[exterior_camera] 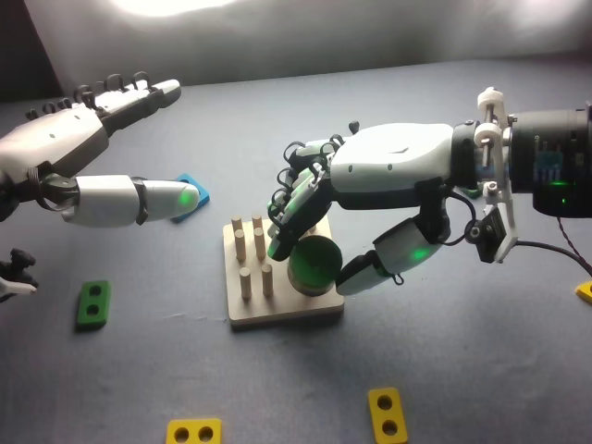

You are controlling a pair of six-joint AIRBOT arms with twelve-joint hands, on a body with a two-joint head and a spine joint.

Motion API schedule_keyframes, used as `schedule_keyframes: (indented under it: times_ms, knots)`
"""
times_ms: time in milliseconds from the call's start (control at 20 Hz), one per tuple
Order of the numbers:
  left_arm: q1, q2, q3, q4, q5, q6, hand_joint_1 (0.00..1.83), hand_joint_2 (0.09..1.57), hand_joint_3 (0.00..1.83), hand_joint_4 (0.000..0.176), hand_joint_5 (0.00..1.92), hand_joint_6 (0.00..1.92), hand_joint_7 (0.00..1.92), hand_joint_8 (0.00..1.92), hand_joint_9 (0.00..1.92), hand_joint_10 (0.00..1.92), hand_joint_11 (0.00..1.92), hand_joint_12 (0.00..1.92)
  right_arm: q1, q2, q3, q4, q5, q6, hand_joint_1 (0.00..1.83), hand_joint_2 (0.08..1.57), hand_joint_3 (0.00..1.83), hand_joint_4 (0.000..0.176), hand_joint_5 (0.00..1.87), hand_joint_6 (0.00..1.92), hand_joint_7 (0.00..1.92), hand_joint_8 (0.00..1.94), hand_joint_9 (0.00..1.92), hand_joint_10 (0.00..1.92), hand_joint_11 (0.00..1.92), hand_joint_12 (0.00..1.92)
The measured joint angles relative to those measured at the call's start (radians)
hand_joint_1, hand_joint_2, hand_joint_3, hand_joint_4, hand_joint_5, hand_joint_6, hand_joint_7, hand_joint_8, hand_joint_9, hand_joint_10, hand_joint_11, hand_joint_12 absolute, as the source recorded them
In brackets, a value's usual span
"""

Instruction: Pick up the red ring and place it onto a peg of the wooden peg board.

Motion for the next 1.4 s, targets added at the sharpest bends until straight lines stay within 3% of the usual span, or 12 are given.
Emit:
schedule_keyframes:
  times_ms: [100,150,350,450,600,700,750,900,1000,1150,1250,1400]
  knots:
    - [0.0,0.0,0.0,0.0,0.0,0.0,0.41,0.98,0.0,0.165,0.09,0.0,0.0,0.0,0.0,0.0,0.0,0.0,0.003,0.0,0.0,-0.011,0.0,0.006,1.08,1.16,0.0,0.0,0.9,1.12,0.61,0.0,0.4,0.01,0.0,0.95]
    - [0.0,0.0,0.0,0.002,0.0,0.0,0.42,0.97,0.0,0.166,0.09,0.0,0.0,0.0,0.0,0.0,0.0,0.0,0.003,0.0,0.0,-0.011,0.0,0.007,1.07,1.16,0.0,0.0,0.88,1.15,0.61,0.0,0.39,0.01,0.0,0.77]
    - [0.0,0.0,0.0,0.002,0.0,0.0,0.42,0.97,0.0,0.166,0.09,0.0,0.0,0.0,0.0,0.0,0.0,0.0,0.004,0.0,0.01,-0.011,0.001,0.01,1.05,1.18,0.0,0.0,0.85,1.2,0.6,0.0,0.38,0.0,0.0,0.61]
    - [0.0,0.0,0.0,0.002,0.0,0.0,0.42,0.98,0.0,0.159,0.09,0.0,0.0,0.0,0.0,0.0,0.0,0.0,0.009,0.0,0.013,-0.015,-0.003,0.009,1.04,1.19,0.0,0.0,0.83,1.22,0.59,0.0,0.37,0.0,0.0,0.7]
    - [0.0,0.0,0.0,0.002,0.0,0.0,0.4,0.96,0.0,0.171,0.08,0.0,0.0,0.0,0.0,0.0,0.0,0.0,0.01,0.0,0.014,-0.023,-0.005,0.01,1.05,1.19,0.0,0.0,0.83,1.22,0.58,0.0,0.37,0.01,0.0,0.8]
    - [0.0,0.0,0.0,0.002,0.0,0.0,0.4,0.97,0.0,0.16,0.08,0.0,0.0,0.0,0.0,0.0,0.0,0.0,0.01,0.0,0.014,-0.026,-0.007,0.012,1.05,1.19,0.0,0.0,0.84,1.22,0.58,0.0,0.36,0.01,0.0,0.8]
    - [0.0,0.0,0.0,0.002,0.0,0.0,0.41,0.97,0.0,0.153,0.08,0.0,0.0,0.0,0.0,0.0,0.0,0.0,0.01,0.0,0.014,-0.026,-0.009,0.015,1.06,1.18,0.0,0.0,0.85,1.2,0.59,0.0,0.38,0.01,0.0,0.95]
    - [0.0,0.0,0.0,0.002,0.0,0.0,0.41,0.98,0.0,0.152,0.08,0.0,0.0,0.0,0.0,0.0,0.0,0.0,0.01,0.0,0.014,-0.026,-0.014,0.016,1.06,1.18,0.0,0.0,0.85,1.2,0.59,0.0,0.39,0.01,0.0,0.99]
    - [0.0,0.0,0.0,0.002,0.0,0.0,0.42,0.98,0.0,0.163,0.1,0.0,0.0,0.0,0.0,0.0,0.0,0.0,0.011,0.0,0.014,-0.029,-0.016,0.016,1.07,1.17,0.0,0.0,0.87,1.17,0.61,0.01,0.41,0.02,0.0,0.99]
    - [0.0,0.0,0.0,0.003,0.0,-0.001,0.39,0.98,0.0,0.157,0.09,0.0,0.0,0.0,0.0,0.0,0.0,0.0,0.014,-0.003,0.014,-0.04,-0.023,0.017,1.1,1.17,0.0,0.0,0.88,1.15,0.63,0.01,0.45,0.03,0.0,1.11]
    - [0.0,0.0,0.0,0.002,0.0,0.0,0.39,0.98,0.0,0.167,0.09,0.0,0.0,0.0,0.0,0.0,0.0,0.0,0.014,-0.007,0.014,-0.043,-0.026,0.016,1.09,1.17,0.0,0.0,0.87,1.16,0.62,0.01,0.44,0.02,0.0,1.04]
    - [-0.003,0.0,0.0,0.002,0.001,-0.003,0.4,0.97,0.0,0.156,0.08,0.0,0.0,0.0,0.0,0.0,0.0,0.0,0.014,-0.011,0.014,-0.058,-0.041,0.015,1.09,1.16,0.0,0.0,0.89,1.14,0.63,0.0,0.43,0.01,0.0,0.91]
